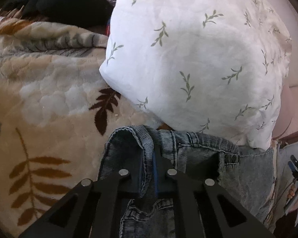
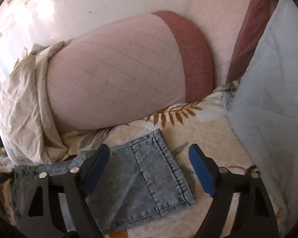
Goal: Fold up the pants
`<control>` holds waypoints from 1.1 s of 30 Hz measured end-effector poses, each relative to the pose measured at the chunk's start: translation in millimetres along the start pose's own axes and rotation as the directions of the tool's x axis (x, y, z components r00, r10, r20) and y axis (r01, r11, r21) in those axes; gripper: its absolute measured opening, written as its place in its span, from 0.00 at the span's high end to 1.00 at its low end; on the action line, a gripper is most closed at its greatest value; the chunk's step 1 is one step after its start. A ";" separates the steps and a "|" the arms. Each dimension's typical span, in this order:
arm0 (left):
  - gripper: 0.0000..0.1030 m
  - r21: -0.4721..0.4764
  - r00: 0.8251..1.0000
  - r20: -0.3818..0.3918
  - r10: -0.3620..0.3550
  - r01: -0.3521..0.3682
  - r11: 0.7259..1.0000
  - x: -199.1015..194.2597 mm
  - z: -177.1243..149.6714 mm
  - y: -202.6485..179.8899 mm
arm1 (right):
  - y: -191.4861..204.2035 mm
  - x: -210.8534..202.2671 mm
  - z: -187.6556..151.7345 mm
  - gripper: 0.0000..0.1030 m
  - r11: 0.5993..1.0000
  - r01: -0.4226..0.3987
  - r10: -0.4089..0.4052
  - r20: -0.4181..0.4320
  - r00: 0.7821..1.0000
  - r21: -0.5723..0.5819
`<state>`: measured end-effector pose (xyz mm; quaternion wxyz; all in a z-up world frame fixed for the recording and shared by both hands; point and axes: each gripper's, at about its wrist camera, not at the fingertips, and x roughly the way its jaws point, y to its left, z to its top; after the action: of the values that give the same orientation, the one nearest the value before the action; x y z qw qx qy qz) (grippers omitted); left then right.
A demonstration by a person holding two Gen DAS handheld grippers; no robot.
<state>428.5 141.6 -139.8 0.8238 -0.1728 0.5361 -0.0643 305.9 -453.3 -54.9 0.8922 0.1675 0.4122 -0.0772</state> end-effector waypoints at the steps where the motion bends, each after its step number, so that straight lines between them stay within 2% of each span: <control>1: 0.91 -0.006 1.000 0.008 -0.010 0.010 1.000 1.0 -1.0 0.4 | -3.0 7.4 3.5 0.25 1.000 -0.015 0.015 -0.016 1.000 0.013; 3: 0.91 -0.001 0.999 0.019 -0.025 0.025 1.000 0.9 -0.7 -2.5 | -6.5 23.6 8.3 0.26 0.999 -0.023 0.025 -0.043 0.999 0.032; 5: 0.91 0.016 0.999 0.027 -0.033 0.033 0.999 2.7 -0.2 -5.2 | -8.4 41.7 12.1 0.35 0.999 -0.029 0.032 -0.078 0.996 0.041; 6: 0.91 0.036 0.999 0.022 -0.036 0.036 0.999 1.4 -0.8 -10.6 | -8.4 50.8 13.5 0.35 0.999 -0.030 0.034 -0.095 0.995 0.045; 10: 0.88 0.060 1.000 0.004 0.025 -0.025 0.998 13.0 -0.1 -16.7 | -3.8 82.4 18.6 0.36 1.000 0.025 -0.022 -0.129 0.991 0.016; 15: 0.90 0.060 0.999 0.036 0.034 -0.036 0.998 28.2 -5.8 -25.1 | -4.9 123.0 25.1 0.41 0.998 0.062 -0.056 -0.170 0.984 0.028; 17: 0.92 0.053 0.999 0.042 0.030 -0.032 0.998 27.9 -11.5 -25.2 | 2.5 139.2 21.1 0.58 0.995 0.095 -0.098 -0.216 0.971 -0.024; 18: 0.92 0.046 0.998 0.049 0.028 -0.030 0.998 23.3 -17.0 -25.4 | 6.7 143.5 18.4 0.60 0.990 0.130 -0.141 -0.221 0.965 -0.060; 20: 0.93 0.036 0.997 0.078 0.016 -0.019 0.999 9.8 -18.9 -25.3 | 14.4 139.1 16.6 0.83 0.986 0.135 -0.151 -0.192 0.970 -0.093; 22: 0.93 0.024 0.993 0.117 -0.012 0.009 1.000 -3.2 -20.8 -25.1 | 17.7 129.7 15.5 0.85 0.987 0.132 -0.147 -0.195 0.970 -0.089; 24: 0.93 0.030 0.987 0.154 -0.045 0.041 0.999 -26.7 -23.9 -22.1 | 22.3 109.1 14.6 0.85 0.985 0.130 -0.146 -0.155 0.977 -0.110; 27: 0.93 0.040 0.976 0.199 -0.087 0.080 0.996 -64.5 -31.6 -25.5 | 20.0 63.5 16.6 0.85 0.992 0.101 -0.108 -0.089 0.990 -0.079; 29: 0.93 0.046 0.966 0.227 -0.121 0.114 0.992 -92.9 -36.6 -22.2 | 12.8 31.4 16.9 0.85 0.996 0.073 -0.076 -0.053 0.996 -0.054; 33: 0.93 0.078 0.947 0.269 -0.175 0.160 0.984 -148.1 -68.8 -22.6 | -17.4 -34.0 6.8 0.85 1.000 0.013 -0.013 0.005 1.000 0.009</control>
<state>306.2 148.7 -29.4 0.8861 -0.2024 0.3980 -0.1242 283.9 -472.1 -29.0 0.8921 0.1685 0.4105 -0.0851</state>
